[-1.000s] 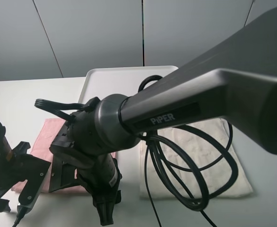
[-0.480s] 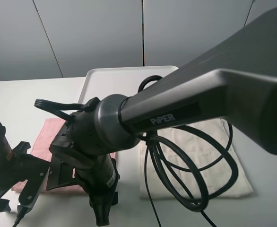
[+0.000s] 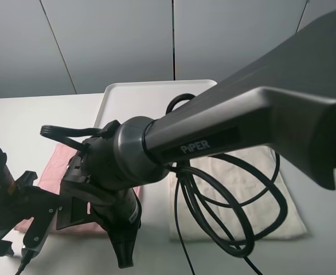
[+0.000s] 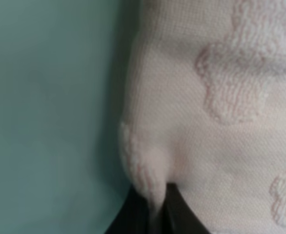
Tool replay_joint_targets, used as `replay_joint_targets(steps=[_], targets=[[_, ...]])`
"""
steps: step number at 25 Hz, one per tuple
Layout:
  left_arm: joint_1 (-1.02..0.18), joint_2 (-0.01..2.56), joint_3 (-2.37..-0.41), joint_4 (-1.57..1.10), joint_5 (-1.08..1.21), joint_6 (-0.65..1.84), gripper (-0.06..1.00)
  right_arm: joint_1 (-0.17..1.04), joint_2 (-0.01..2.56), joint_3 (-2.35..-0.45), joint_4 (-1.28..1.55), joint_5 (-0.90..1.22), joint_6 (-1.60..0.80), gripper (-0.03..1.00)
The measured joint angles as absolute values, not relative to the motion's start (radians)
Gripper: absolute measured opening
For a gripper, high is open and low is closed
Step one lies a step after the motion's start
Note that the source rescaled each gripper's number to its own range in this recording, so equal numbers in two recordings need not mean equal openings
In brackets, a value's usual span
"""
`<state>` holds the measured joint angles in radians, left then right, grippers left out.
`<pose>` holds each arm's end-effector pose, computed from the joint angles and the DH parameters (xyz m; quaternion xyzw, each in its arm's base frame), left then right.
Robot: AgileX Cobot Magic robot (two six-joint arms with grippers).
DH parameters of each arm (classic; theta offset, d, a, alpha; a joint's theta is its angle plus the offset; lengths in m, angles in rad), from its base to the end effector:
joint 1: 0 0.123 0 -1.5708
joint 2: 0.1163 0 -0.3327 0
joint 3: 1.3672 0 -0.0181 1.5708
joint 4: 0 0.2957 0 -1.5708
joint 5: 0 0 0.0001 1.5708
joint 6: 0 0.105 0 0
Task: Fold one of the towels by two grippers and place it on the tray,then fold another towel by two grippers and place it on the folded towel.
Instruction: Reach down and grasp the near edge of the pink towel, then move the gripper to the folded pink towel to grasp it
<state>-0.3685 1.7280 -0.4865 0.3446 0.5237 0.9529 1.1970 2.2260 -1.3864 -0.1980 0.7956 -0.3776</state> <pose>0.2094 -0.0618 0.0771 -0.7244 -0.6830 -0.0592 0.0729 0.1830 0.4261 0.0688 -0.7532 0.6538 -0.0609 0.0389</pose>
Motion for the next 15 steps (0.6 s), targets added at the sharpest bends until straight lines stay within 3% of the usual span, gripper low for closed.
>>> replay_joint_targets(steps=[2,4,6,12,15], targets=[[-0.369,1.728,-0.487,0.345,0.515,0.953,0.98,1.197,2.226,-1.386,-0.200,0.794,-0.378,0.01],[-0.369,1.730,-0.487,0.347,0.501,0.951,0.90,1.197,2.226,-1.386,-0.200,0.794,-0.378,0.01],[-0.369,1.730,-0.487,0.359,0.476,0.949,0.72,1.197,2.226,-1.386,-0.200,0.794,-0.378,0.01],[-0.367,1.732,-0.493,0.372,0.421,0.956,0.07,1.197,2.226,-1.386,-0.201,0.794,-0.376,0.01],[-0.367,1.732,-0.493,0.374,0.417,0.956,0.01,1.197,2.226,-1.386,-0.201,0.794,-0.374,0.01]])
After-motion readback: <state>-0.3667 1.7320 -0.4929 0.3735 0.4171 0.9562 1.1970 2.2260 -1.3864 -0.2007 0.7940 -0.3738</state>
